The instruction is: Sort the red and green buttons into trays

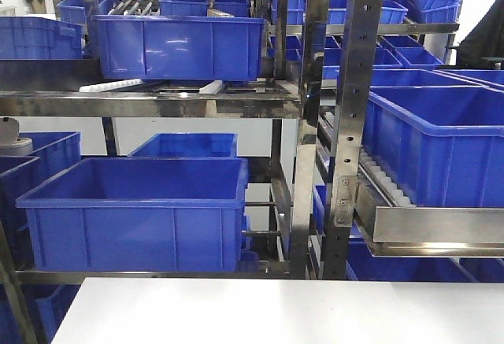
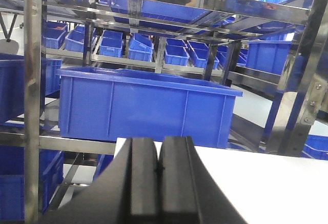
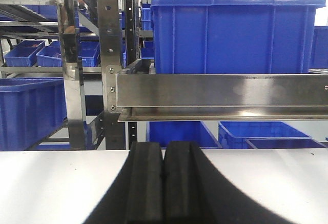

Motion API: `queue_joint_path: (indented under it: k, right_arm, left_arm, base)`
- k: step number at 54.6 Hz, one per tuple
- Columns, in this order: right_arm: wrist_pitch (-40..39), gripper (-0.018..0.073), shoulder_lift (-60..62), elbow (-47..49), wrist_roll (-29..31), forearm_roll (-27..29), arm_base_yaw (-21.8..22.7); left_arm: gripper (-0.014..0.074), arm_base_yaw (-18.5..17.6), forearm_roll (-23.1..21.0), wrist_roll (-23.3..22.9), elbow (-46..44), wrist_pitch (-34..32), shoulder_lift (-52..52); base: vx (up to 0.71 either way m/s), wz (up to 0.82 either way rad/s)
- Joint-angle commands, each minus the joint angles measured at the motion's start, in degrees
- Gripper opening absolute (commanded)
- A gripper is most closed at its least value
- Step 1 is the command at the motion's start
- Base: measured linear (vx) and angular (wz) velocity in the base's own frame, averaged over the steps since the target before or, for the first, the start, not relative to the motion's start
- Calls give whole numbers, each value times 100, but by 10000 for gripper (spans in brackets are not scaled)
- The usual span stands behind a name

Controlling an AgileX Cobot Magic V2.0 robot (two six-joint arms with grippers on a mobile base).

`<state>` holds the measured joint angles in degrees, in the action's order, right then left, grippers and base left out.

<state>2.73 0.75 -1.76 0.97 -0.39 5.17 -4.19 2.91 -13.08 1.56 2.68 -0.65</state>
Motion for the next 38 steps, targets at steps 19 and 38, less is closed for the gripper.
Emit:
queue_joint_path:
  k: [19, 38]
  right_arm:
    - [-477, -9, 52, -76, 61, -9, 14]
    - [-477, -9, 52, -76, 61, -9, 14]
  left_arm:
    - [-3, -1, -32, -33, -121, -464, -77]
    - [-3, -1, -32, -33, -121, -477, -77]
  base:
    - [0, 0]
    - [0, 0]
